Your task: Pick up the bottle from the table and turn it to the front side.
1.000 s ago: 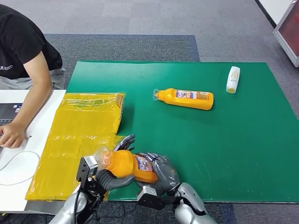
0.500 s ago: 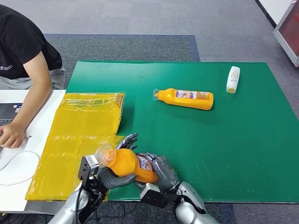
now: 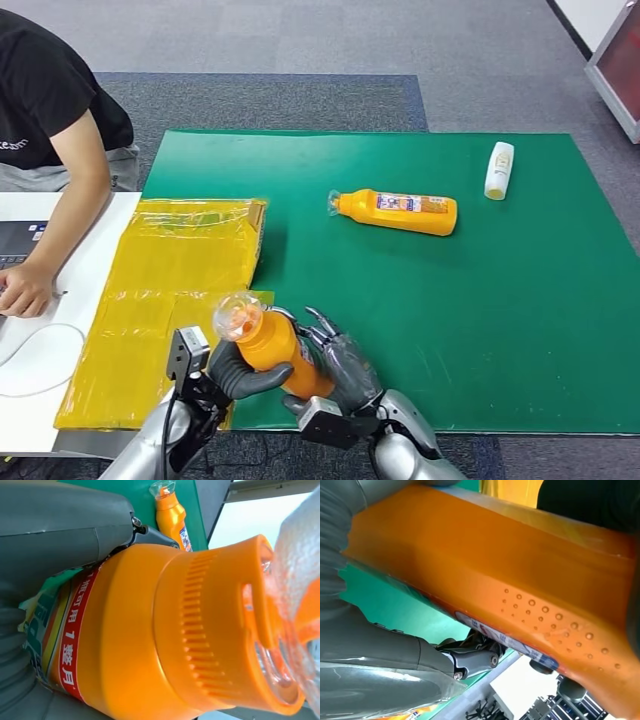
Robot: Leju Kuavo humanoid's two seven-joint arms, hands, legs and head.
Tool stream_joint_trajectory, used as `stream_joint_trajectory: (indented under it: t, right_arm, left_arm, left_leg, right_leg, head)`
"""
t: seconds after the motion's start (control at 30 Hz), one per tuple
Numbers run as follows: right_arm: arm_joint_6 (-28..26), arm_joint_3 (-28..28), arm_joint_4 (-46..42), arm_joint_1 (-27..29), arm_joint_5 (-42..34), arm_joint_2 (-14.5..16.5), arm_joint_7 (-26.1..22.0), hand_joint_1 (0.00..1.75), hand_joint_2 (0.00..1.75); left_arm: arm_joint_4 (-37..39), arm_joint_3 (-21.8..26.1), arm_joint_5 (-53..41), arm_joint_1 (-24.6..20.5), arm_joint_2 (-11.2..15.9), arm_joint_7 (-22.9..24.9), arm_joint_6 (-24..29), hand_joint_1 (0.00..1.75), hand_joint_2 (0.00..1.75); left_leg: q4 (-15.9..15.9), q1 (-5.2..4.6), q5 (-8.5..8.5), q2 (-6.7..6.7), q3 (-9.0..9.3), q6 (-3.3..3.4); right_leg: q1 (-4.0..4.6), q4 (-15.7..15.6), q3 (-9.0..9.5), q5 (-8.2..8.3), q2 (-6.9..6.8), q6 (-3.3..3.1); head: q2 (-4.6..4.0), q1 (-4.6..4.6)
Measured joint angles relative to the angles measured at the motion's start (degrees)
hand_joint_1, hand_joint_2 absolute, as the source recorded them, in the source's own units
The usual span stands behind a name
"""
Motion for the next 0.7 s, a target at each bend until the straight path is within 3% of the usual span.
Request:
stream_joint_trajectory:
  t: [0.13,0.27,0.47,0.6,0.7]
  right_arm:
    - [-0.05,0.01,-0.28,0.1,-0.55,0.0,-0.02,0.0,1.75]
    - [-0.01,-0.05,-0.69,0.28,-1.96,0.02,0.17,0.0,0.0]
    - [0.37,-0.56,-1.5,0.67,-3.79,0.08,0.04,0.0,0.0]
    - [0.96,-1.21,-1.62,1.3,-4.63,0.32,-0.3,0.0,1.75]
    - [1.05,-1.7,-1.67,1.69,-5.16,0.53,-0.64,0.0,1.75]
  left_arm:
    - [0.0,0.14,0.05,-0.23,0.06,-0.13,-0.2,1.75,1.75]
    - [-0.05,0.9,-0.4,-0.24,0.68,-0.25,0.42,1.75,1.75]
    - [-0.5,2.98,-1.82,0.05,4.04,1.04,-0.31,1.75,1.75]
    - [-1.58,4.89,-5.27,-0.34,7.5,2.04,-0.78,1.75,1.75]
    - [-2.39,6.15,-8.08,-0.92,10.11,2.69,-0.96,1.75,1.75]
  left_leg:
    - [0.0,0.0,0.0,0.0,-0.01,0.0]
    - [0.0,0.0,0.0,0.0,0.0,0.0]
    - [0.0,0.01,0.02,0.0,0.0,-0.03]
    - [0.0,0.0,0.03,0.0,0.01,-0.05]
    - [0.0,0.0,0.04,0.01,0.03,-0.08]
  right_leg:
    - [0.0,0.0,0.0,0.0,0.0,0.0]
    - [0.0,0.01,-0.01,0.0,0.0,0.0]
    - [0.0,0.09,-0.07,-0.01,0.01,-0.02]
    - [0.01,0.17,-0.08,-0.04,0.01,-0.06]
    - [0.01,0.19,-0.08,-0.03,0.01,-0.09]
  head:
    - [0.0,0.0]
    - [0.0,0.01]
    - [0.0,0.0]
    - [0.0,0.01]
    - [0.0,0.01]
